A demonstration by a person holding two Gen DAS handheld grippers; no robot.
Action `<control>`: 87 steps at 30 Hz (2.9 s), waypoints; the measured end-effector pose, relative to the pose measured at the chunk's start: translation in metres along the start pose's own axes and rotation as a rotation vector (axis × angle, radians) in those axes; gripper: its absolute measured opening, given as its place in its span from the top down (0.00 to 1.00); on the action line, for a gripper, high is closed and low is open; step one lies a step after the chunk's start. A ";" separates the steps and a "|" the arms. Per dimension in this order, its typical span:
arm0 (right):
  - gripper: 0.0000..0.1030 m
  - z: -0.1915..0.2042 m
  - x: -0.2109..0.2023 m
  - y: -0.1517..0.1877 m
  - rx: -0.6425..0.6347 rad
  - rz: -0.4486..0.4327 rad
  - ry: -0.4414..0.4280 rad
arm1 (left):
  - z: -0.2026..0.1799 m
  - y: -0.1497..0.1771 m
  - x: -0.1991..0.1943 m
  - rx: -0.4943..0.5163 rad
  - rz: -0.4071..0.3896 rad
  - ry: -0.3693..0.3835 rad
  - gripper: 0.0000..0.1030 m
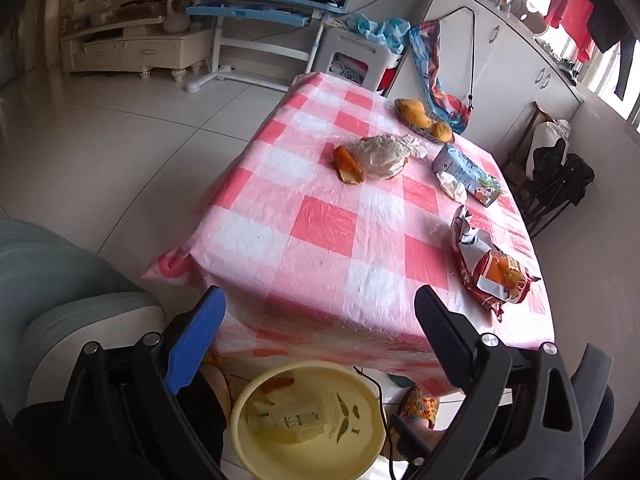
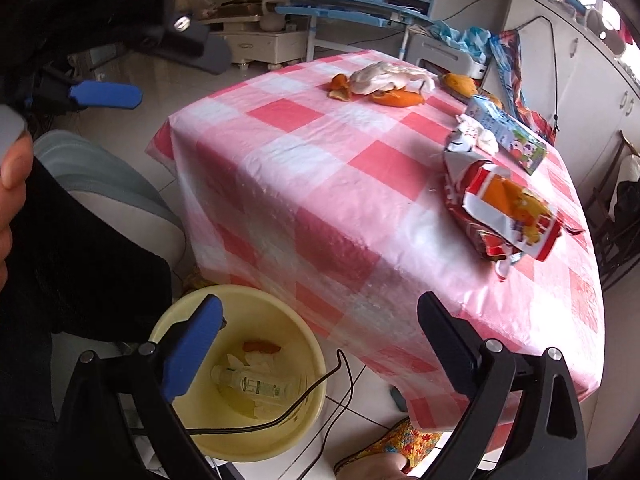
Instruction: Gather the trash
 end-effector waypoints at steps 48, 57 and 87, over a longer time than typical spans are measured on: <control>0.08 0.019 -0.001 0.005 -0.099 -0.022 0.037 | -0.010 0.007 0.004 0.075 0.013 -0.023 0.09; 0.08 0.019 0.000 0.006 -0.102 -0.022 0.036 | -0.011 0.008 0.006 0.095 0.023 -0.039 0.09; 0.08 0.019 0.000 0.008 -0.107 -0.020 0.038 | -0.013 0.009 0.007 0.103 0.027 -0.045 0.09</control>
Point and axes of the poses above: each gripper's, at about its wrist camera, not at the fingertips, and x roughly the way its jaws point, z to its left, y to its underside, the point moved 2 cm from there along x, roughly the way its jaws point, and after that the axes turned 2 degrees about x, right-handed, at the moved point
